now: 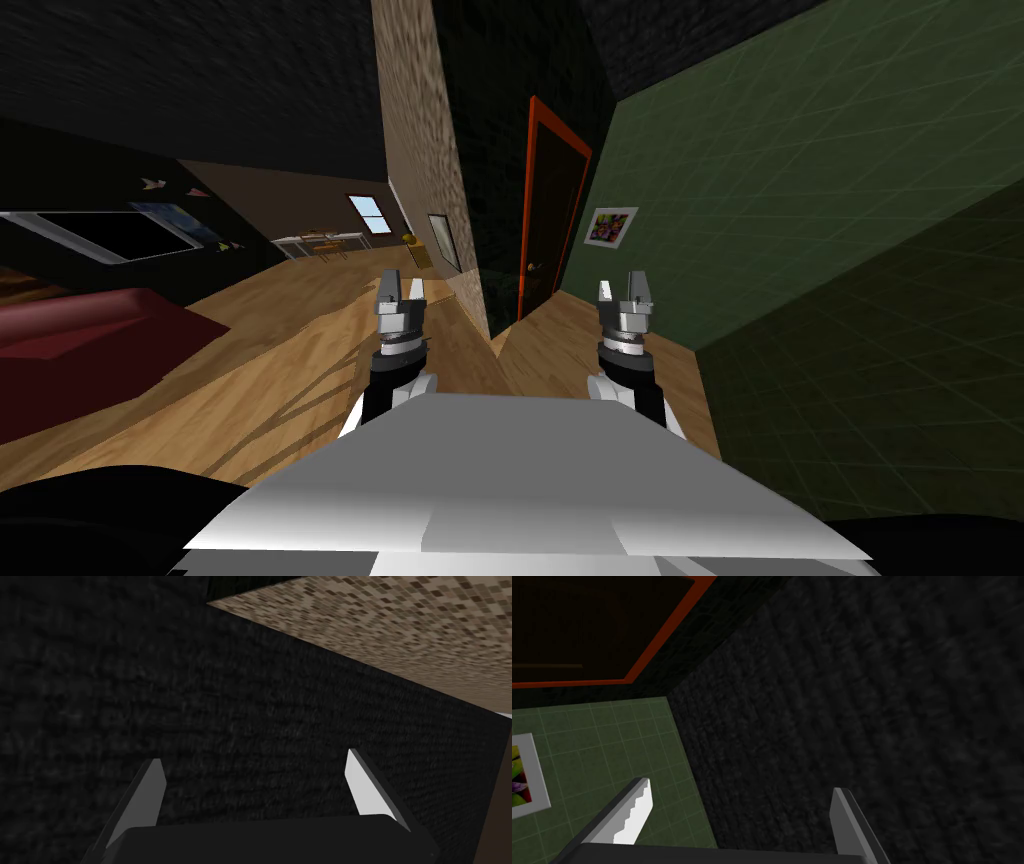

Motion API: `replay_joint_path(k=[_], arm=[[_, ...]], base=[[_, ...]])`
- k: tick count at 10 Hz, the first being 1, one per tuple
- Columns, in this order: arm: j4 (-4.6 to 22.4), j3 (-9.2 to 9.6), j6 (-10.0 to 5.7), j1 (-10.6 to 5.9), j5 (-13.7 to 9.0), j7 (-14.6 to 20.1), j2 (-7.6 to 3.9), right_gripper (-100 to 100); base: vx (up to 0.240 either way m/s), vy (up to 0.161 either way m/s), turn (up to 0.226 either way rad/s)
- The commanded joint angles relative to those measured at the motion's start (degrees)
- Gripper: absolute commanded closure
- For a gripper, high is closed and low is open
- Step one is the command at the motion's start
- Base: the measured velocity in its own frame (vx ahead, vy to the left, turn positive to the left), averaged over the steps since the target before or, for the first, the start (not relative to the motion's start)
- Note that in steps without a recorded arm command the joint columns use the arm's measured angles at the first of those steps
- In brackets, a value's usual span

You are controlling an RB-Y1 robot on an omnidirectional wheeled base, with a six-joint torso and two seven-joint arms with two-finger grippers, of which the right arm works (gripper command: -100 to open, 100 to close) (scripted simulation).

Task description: Pull the door open

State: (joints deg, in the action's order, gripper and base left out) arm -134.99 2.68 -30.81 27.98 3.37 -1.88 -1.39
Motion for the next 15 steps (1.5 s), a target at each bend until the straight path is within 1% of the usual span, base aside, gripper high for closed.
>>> replay_joint_path(k=[1, 4, 5, 6, 7, 8, 9, 10, 11, 15], arm=[[2.1, 0.13, -0.26, -0.74, -0.1, 0.4, -0.67, -100], [4.5, 0.28, -0.57, -1.6, -0.3, 0.9, -1.39, -100], [6.3, 0.38, -0.79, -2.21, -0.4, 1.3, -1.88, -100], [7.2, 0.43, -0.9, -2.52, -0.4, 1.4, -2.13, -100], [8.9, 0.54, -1.12, -3.14, -0.5, 1.8, -2.62, -100], [10.0, 0.61, -1.25, -3.52, -0.6, 2.0, -2.91, -100], [12.2, 0.74, -1.53, -4.29, -0.7, 2.5, -3.49, -100], [13.3, 0.81, -1.67, -4.68, -0.8, 2.7, -3.78, -100], [15.7, 0.95, -1.97, -5.51, -1.0, 3.1, -4.4, -100], [20.8, 1.26, -2.61, -7.31, -1.3, 4.2, -5.7, -100]], base=[[0.006, 0.018, 0.101], [0.144, -0.072, 0.08], [0.126, -0.057, 0.088], [0.123, -0.046, 0.091], [0.148, -0.077, 0.112], [0.122, -0.07, 0.118], [0.103, -0.08, 0.142], [0.106, -0.078, 0.099], [0.137, -0.102, 0.143], [0.117, -0.077, 0.097]])
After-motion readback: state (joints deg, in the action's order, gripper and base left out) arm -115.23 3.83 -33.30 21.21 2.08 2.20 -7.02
